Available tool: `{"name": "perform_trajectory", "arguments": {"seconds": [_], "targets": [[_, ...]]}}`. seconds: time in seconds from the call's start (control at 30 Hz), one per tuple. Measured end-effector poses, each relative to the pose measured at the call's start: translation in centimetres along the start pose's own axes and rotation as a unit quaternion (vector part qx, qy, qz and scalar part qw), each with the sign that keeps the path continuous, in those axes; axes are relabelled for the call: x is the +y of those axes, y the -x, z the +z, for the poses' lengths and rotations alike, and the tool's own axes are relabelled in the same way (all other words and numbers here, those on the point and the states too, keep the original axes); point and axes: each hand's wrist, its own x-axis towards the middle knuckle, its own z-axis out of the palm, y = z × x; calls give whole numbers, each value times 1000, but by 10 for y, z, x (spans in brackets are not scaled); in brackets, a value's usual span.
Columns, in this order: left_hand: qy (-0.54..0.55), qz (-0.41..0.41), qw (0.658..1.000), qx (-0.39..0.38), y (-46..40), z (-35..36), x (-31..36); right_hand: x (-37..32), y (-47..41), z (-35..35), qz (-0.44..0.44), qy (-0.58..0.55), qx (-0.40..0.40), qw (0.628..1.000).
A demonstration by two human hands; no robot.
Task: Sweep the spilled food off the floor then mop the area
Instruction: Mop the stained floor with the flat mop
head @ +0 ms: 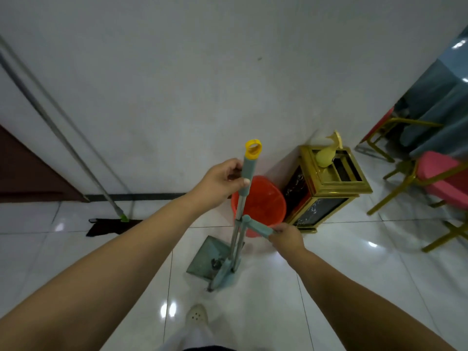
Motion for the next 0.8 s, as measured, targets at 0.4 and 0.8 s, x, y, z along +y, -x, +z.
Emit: {"name": "perform_trajectory", "arguments": {"seconds": [0.4, 0.8], "targets": [[20, -24, 996, 82, -37, -116, -26, -111, -72, 60, -3, -76, -58, 995], [4, -57, 986, 153, -135, -139, -45, -182, -179, 55, -64, -11, -47, 997]]}}
